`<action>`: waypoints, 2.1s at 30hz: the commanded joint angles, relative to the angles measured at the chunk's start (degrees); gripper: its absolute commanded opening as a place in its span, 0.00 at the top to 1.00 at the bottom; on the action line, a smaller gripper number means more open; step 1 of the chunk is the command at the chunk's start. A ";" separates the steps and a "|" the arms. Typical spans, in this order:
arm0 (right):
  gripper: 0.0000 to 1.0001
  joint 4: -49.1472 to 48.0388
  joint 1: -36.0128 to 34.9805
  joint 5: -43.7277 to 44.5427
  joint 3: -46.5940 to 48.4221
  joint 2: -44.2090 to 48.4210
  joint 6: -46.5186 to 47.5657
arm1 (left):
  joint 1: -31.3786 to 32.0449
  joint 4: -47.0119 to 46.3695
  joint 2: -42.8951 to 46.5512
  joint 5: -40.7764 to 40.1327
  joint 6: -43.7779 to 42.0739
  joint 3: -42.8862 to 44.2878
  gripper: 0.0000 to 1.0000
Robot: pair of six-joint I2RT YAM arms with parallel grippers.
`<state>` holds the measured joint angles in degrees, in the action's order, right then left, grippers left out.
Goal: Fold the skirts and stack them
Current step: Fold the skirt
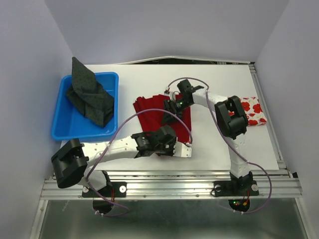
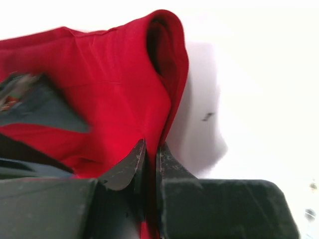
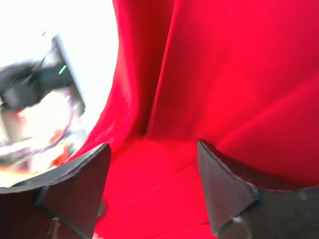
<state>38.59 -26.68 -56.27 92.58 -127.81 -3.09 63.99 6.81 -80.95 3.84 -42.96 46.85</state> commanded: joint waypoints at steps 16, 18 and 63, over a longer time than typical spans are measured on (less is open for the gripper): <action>0.25 -0.79 3.21 18.83 24.85 -11.23 10.12 | -0.97 34.93 -0.17 27.62 9.65 20.64 1.00; 0.32 -0.45 3.21 17.34 23.10 -11.76 10.91 | -1.58 37.74 -1.23 29.64 9.30 22.32 1.00; 0.29 0.70 -1.98 12.49 14.12 -7.89 8.46 | -28.30 28.96 -28.92 23.50 2.88 40.86 0.71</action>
<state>39.18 -27.94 -52.93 102.17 -132.81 6.31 35.40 39.64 -108.75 29.28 -40.42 85.30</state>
